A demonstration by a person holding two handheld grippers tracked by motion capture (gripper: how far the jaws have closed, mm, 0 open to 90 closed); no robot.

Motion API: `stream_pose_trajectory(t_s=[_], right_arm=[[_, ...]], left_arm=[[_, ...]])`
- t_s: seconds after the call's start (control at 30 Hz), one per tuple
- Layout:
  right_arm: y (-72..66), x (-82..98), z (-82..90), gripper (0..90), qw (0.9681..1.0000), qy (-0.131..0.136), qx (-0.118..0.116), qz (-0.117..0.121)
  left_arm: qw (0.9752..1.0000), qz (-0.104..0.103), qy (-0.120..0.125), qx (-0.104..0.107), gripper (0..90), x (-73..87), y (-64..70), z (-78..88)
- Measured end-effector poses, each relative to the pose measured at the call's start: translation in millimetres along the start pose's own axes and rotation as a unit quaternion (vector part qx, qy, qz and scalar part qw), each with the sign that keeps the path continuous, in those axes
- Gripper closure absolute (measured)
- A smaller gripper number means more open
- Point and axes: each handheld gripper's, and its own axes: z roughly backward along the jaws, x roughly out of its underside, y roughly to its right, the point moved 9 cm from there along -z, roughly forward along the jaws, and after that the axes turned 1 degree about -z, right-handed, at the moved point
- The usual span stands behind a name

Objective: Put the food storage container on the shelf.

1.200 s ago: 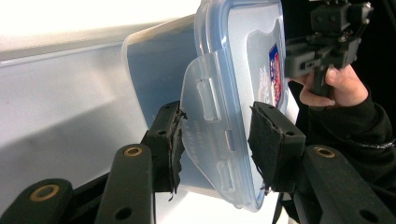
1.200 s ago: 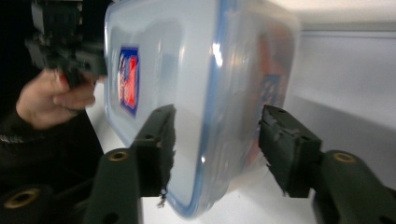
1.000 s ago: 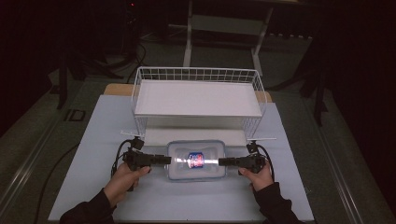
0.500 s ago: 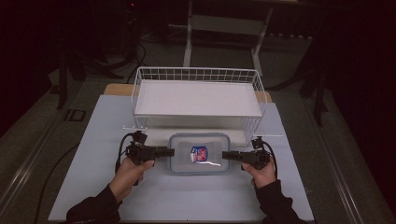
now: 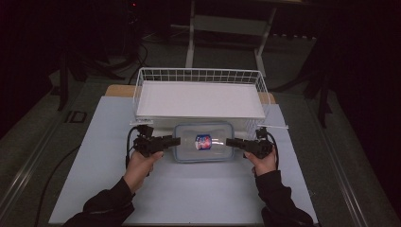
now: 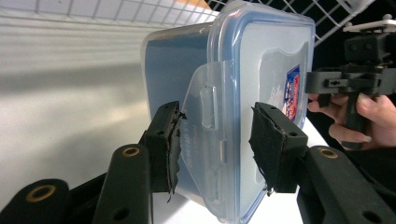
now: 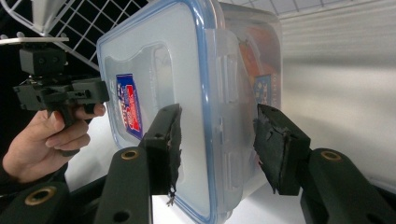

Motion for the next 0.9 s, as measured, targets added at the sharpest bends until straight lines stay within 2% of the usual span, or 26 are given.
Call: stream_pose_trajectory(t_s=[0.17, 0.2, 0.3, 0.37, 0.4, 0.5, 0.63, 0.67, 0.8, 0.9], right_arm=[[6.0, -0.1, -3.9, 51.8, 1.0, 0.005, 0.004, -0.005], [8.0, 0.9, -6.0, 51.6, 1.0, 0.003, 0.007, -0.002], [9.4, 2.3, -8.6, 51.2, 0.9999, -0.003, 0.011, -0.007], [12.5, 4.4, -12.2, 50.5, 0.9998, -0.01, 0.016, -0.005], [16.9, 5.4, -15.4, 50.4, 0.9998, -0.008, 0.018, 0.009], [17.6, 7.2, -15.9, 50.4, 0.9998, -0.01, 0.016, 0.006], [17.5, 8.1, -15.9, 50.3, 0.9998, -0.011, 0.015, 0.003], [18.5, 7.4, -16.4, 50.2, 0.9998, -0.006, 0.015, 0.008], [18.0, 4.3, -22.4, 43.8, 0.999, 0.011, 0.038, 0.02], [18.9, 5.4, -25.8, 38.6, 0.9987, 0.013, 0.047, 0.017]], left_arm=[[1.0, 0.0, 0.008, -0.005, 52.4, -0.9, -5.1, -5.7], [0.9999, 0.005, 0.008, -0.006, 52.3, -0.2, -7.6, -7.7], [1.0, 0.002, 0.004, -0.008, 52.2, 1.1, -11.0, -9.5], [0.9999, 0.001, 0.003, -0.014, 51.9, 3.1, -13.1, -11.5], [0.9999, 0.001, 0.008, -0.014, 52.0, 3.6, -14.1, -11.4], [0.9999, -0.001, 0.009, -0.014, 52.0, 3.3, -14.2, -11.6], [0.9997, -0.002, 0.02, -0.012, 51.9, 3.9, -14.5, -11.8], [0.9996, -0.002, 0.026, -0.014, 51.9, 3.1, -15.5, -13.2], [0.9984, 0.004, 0.051, -0.024, 48.3, 1.6, -14.5, -17.7], [0.9963, -0.03, 0.06, -0.053, 47.6, 1.6, -17.3, -18.5]])
